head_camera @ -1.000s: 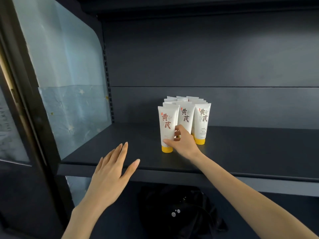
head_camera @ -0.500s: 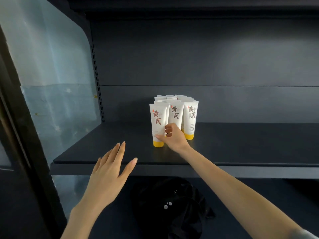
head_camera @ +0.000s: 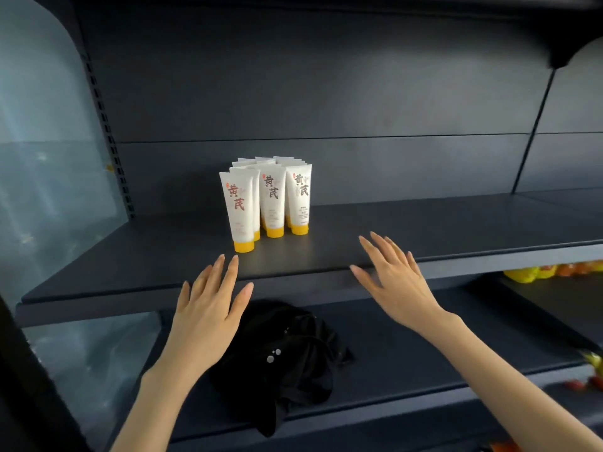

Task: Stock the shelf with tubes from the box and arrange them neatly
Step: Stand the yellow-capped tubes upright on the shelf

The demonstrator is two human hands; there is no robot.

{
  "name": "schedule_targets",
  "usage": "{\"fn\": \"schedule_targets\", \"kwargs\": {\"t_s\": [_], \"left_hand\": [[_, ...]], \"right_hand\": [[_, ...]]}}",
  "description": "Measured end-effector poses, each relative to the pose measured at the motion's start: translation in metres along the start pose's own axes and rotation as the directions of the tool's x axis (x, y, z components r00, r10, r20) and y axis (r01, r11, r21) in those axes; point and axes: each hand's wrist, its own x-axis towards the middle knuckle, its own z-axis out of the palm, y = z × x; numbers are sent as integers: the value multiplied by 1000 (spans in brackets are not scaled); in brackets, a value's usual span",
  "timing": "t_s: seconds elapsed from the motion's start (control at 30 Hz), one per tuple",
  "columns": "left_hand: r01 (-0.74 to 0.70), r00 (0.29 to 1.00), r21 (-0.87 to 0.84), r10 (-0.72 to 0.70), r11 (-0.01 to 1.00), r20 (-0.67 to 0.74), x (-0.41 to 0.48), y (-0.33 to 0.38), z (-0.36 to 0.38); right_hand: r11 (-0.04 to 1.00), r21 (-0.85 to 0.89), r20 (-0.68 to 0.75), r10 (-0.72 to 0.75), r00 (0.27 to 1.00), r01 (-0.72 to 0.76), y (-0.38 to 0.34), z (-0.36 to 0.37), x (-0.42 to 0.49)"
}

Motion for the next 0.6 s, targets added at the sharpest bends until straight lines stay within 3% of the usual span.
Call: {"fn": "schedule_targets", "kwargs": {"t_s": [0.23, 0.6], "left_hand": [[-67, 998, 66, 66, 996, 18, -4, 57, 21], [-183, 975, 118, 165, 976, 145, -40, 178, 76]], "right_hand": [[968, -178, 27, 183, 983, -175, 87, -27, -54], [891, -270, 82, 398, 914, -364, 214, -67, -171]]}}
